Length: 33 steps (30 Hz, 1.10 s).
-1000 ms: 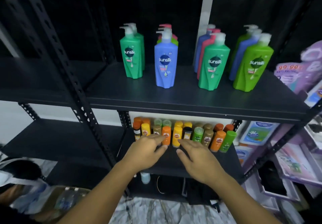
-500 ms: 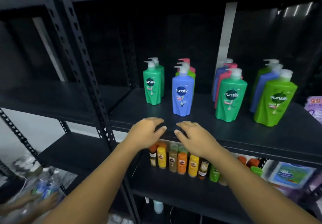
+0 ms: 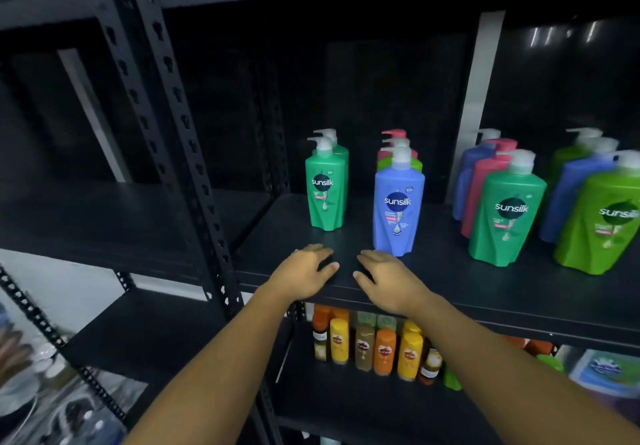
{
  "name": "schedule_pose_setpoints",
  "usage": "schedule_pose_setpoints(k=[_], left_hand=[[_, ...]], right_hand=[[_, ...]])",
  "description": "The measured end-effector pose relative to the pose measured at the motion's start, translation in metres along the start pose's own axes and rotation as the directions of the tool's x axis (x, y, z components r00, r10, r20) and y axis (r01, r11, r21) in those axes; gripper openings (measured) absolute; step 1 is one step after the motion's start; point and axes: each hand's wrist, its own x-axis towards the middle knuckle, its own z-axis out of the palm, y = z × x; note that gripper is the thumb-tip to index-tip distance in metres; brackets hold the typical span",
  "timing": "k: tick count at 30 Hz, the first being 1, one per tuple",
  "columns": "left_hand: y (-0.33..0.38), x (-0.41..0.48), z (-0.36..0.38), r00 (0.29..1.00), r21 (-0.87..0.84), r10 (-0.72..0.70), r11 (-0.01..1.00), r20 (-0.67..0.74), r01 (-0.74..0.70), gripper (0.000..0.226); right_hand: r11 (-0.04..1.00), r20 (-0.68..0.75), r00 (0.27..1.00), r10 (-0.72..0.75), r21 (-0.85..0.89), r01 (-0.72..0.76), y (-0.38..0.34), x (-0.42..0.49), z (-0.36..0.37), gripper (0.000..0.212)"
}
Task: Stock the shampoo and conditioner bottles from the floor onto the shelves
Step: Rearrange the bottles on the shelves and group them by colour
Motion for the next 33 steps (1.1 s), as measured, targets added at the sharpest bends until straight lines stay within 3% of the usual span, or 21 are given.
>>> schedule_pose_setpoints(k=[8, 17, 22, 29, 33], left_hand=[[-0.014, 0.008, 0.023, 0.997, 0.182, 0.07, 0.981, -0.044, -0.061, 0.061], [-0.018, 0.004, 0.026, 0.984, 0.158, 0.121, 0.982, -0.134, -0.099, 0.055], [-0.019, 0.0, 0.023, 0.982, 0.123, 0.138, 0.985, -0.127, -0.122, 0.053], [-0.007, 0.004, 0.021, 0.995, 0.157, 0.073, 0.986, -0.067, -0.062, 0.058], [-0.001, 0.006, 0.021, 0.999, 0.177, 0.038, 0.984, -0.039, -0.03, 0.061]], right_hand=[[0.989, -0.103, 0.994, -0.031, -0.148, 0.016, 0.003, -0.001, 0.019, 0.058], [0.995, -0.143, 0.99, 0.009, -0.101, -0.024, 0.0, -0.007, 0.014, 0.057], [0.993, -0.215, 0.974, 0.07, -0.079, -0.089, 0.013, -0.024, 0.003, 0.046], [0.943, -0.329, 0.893, 0.307, -0.024, -0.332, 0.056, -0.057, -0.015, 0.038], [0.879, -0.51, 0.717, 0.474, 0.227, -0.42, 0.077, -0.068, -0.022, 0.036]])
